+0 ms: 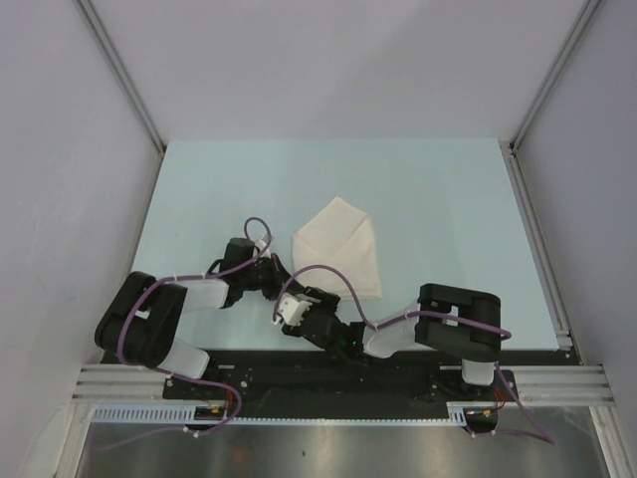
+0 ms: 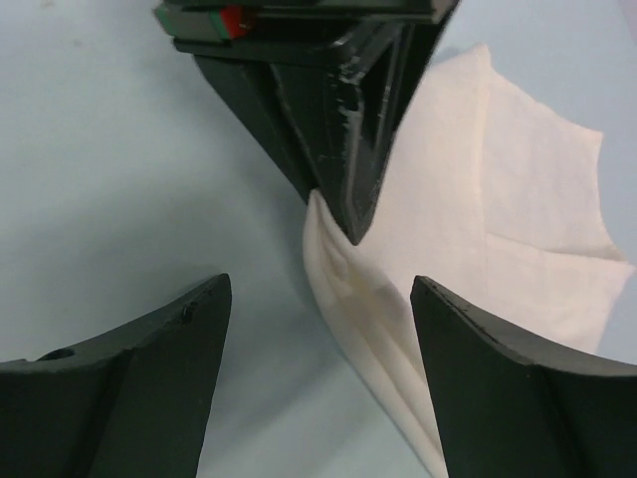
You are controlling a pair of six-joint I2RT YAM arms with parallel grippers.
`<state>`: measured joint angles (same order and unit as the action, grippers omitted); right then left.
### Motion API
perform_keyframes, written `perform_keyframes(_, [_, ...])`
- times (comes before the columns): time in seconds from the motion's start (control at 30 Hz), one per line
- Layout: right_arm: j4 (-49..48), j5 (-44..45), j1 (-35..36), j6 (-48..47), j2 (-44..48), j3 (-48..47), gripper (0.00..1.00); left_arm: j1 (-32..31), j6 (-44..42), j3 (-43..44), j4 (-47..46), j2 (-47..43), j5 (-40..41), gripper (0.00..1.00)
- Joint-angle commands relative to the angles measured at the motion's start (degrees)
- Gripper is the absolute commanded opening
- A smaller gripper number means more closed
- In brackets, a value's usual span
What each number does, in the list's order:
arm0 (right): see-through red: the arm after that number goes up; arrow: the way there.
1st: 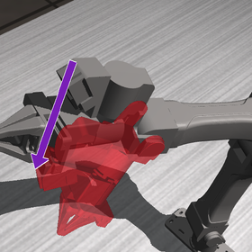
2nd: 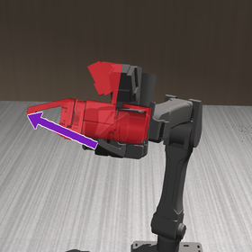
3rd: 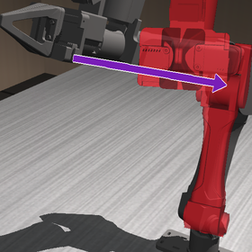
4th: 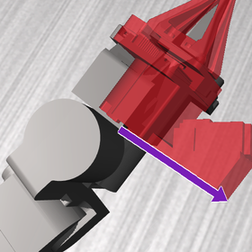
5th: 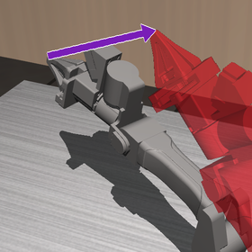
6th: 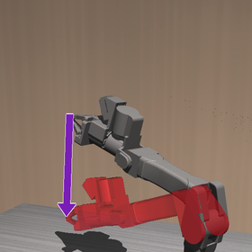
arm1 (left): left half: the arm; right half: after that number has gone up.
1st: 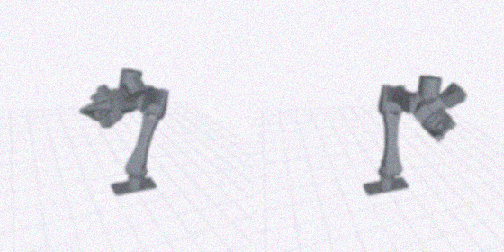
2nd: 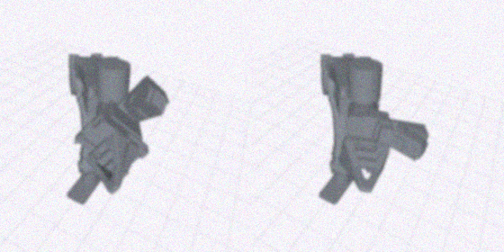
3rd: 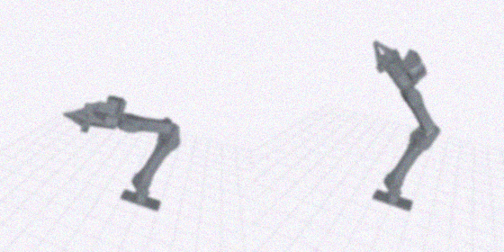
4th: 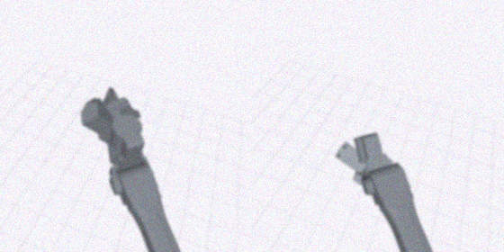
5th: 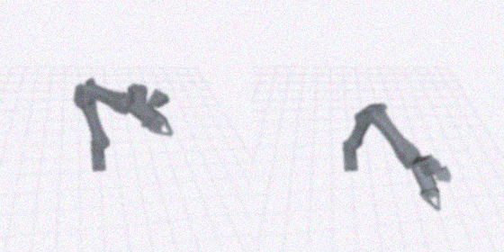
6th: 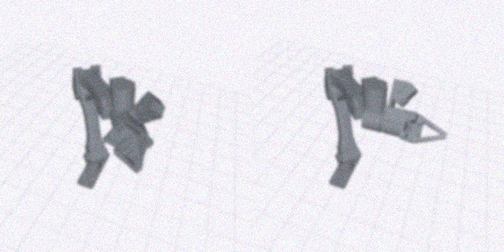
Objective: Fold the napkin, place the utensils inside, and roll it up
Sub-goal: Roll the napkin with the utensil
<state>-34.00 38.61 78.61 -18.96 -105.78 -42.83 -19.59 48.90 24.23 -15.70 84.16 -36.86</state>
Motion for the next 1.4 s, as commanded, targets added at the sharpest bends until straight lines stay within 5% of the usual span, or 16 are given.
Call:
perform_keyframes(0.0, [-2.48, 4.01, -1.53, 1.03, -0.92, -1.38, 0.77, 1.05, -0.92, 1.52, -0.38, 0.3, -2.51, 0.0])
perform_keyframes(0.6, [8.07, 12.8, -4.87, 9.82, 1.89, 2.48, 0.58, 3.25, -0.74, 0.82, -0.64, -0.75, -3.83, 0.0])
perform_keyframes(0.87, [7.02, 11.93, -5.04, 7.99, 1.28, 4.16, 0.37, 3.42, -0.65, 0.47, -1.17, -0.66, -3.83, 0.0])
perform_keyframes(0.97, [5.96, 7.81, -4.96, 4.74, 1.53, 4.42, 0.23, 3.42, -0.83, 0.38, -1.0, -0.84, -3.31, 0.0])
perform_keyframes(1.0, [5.87, 5.27, -5.04, 4.29, 1.71, 4.33, 0.06, 3.42, -1.0, 0.38, -0.91, -0.93, -3.13, 0.0])
perform_keyframes(1.03, [6.05, 4.29, -5.22, 4.02, 1.8, 4.25, 0.0, 3.42, -1.09, 0.38, -0.65, -1.19, -2.87, 0.0])
perform_keyframes(1.2, [12.01, -5.53, -7.41, 2.97, 3.11, 1.35, 0.0, 3.42, -2.32, 0.56, 0.5, -2.77, -0.85, 0.0])
perform_keyframes(1.3, [19.12, -12.73, -9.34, 3.84, 4.87, -0.58, 0.0, 3.51, -3.55, 0.38, 1.64, -4.7, 0.73, 0.18])
perform_keyframes(1.37, [25.54, -16.79, -10.66, 5.86, 6.81, -3.22, 0.0, 3.69, -4.34, 0.12, 2.25, -6.46, 3.72, 0.4])
